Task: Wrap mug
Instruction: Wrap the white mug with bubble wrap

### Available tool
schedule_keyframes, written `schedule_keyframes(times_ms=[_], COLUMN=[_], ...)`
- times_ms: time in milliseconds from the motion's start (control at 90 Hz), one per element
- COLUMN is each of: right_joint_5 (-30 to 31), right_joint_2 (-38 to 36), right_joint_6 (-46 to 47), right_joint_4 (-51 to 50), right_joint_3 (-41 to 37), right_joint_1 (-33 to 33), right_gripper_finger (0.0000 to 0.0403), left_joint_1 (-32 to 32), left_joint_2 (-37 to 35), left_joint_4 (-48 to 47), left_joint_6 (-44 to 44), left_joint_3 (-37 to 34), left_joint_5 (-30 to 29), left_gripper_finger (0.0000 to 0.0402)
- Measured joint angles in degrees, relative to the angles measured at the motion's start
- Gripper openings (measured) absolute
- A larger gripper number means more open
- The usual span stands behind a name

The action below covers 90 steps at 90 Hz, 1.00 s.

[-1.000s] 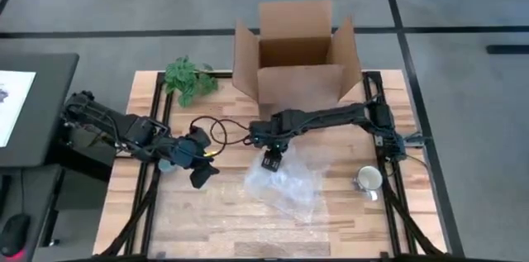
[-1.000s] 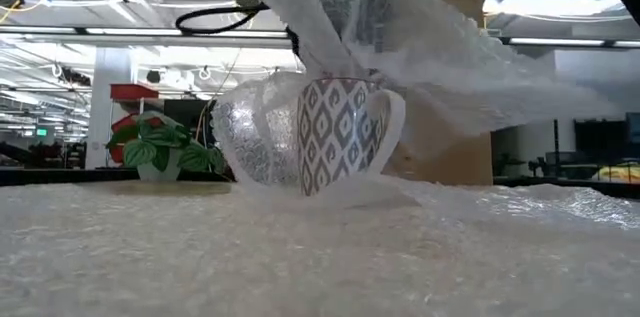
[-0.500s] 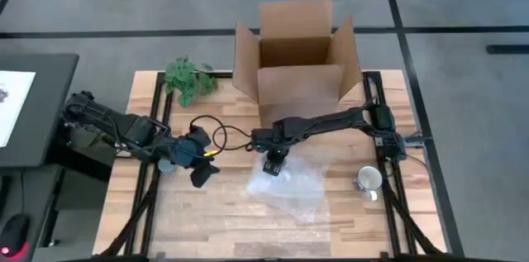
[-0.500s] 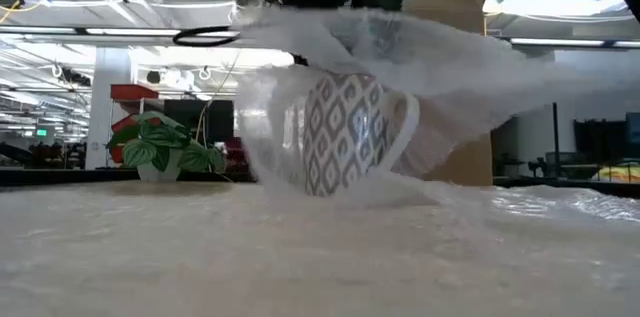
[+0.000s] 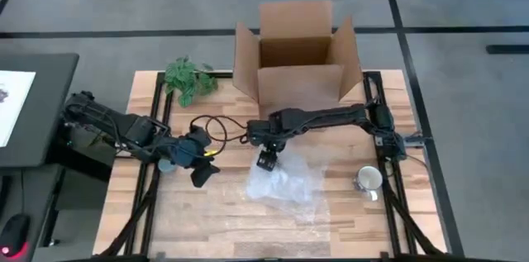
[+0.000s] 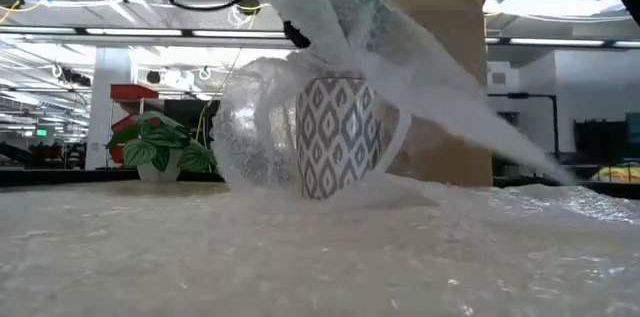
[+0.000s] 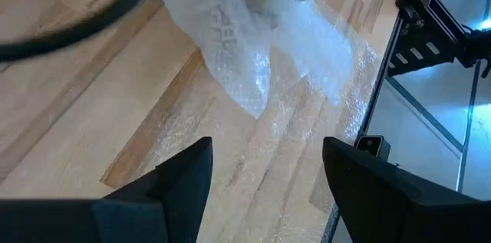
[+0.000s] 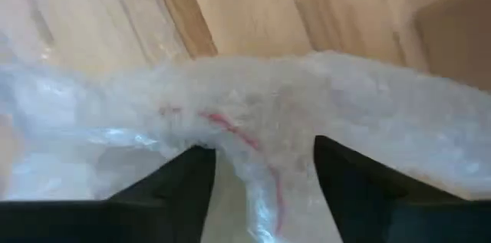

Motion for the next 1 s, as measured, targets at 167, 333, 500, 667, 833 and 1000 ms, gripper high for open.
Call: schedule_keyframes(times_ms=[167,333,500,667,833,1000], right_joint_5=[0.0,-3.7,-7.8,-7.5,-7.5,-7.4], right_joint_2=[0.0,-0.1,-0.1,-0.1,-0.2,-0.1], right_joint_6=[-1.1,-2.4,-6.6,-4.8,-2.5,-2.4], right_joint_4=[-8.8,-13.8,-12.3,-4.3,0.3,4.7], right_joint_3=[7.0,13.0,12.0,3.8,-2.0,-6.6], right_joint_1=[-0.7,0.1,4.0,4.9,3.8,2.6], right_gripper_finger=[0.0221,0.0195,0.0114,0.0012,0.0007,0.0001], left_joint_1=[0.0,0.0,0.0,0.0,0.0,0.0], left_joint_2=[0.0,0.0,0.0,0.0,0.0,0.0], left_joint_4=[0.0,0.0,0.0,-0.2,-0.1,0.0], left_joint_6=[0.0,0.0,0.3,0.9,1.1,1.1], left_joint_3=[0.0,0.0,0.0,0.0,0.0,0.0], left_joint_5=[0.0,0.0,0.0,0.0,0.0,0.0], left_gripper_finger=[0.0226,0.0226,0.0226,0.0226,0.0226,0.0226])
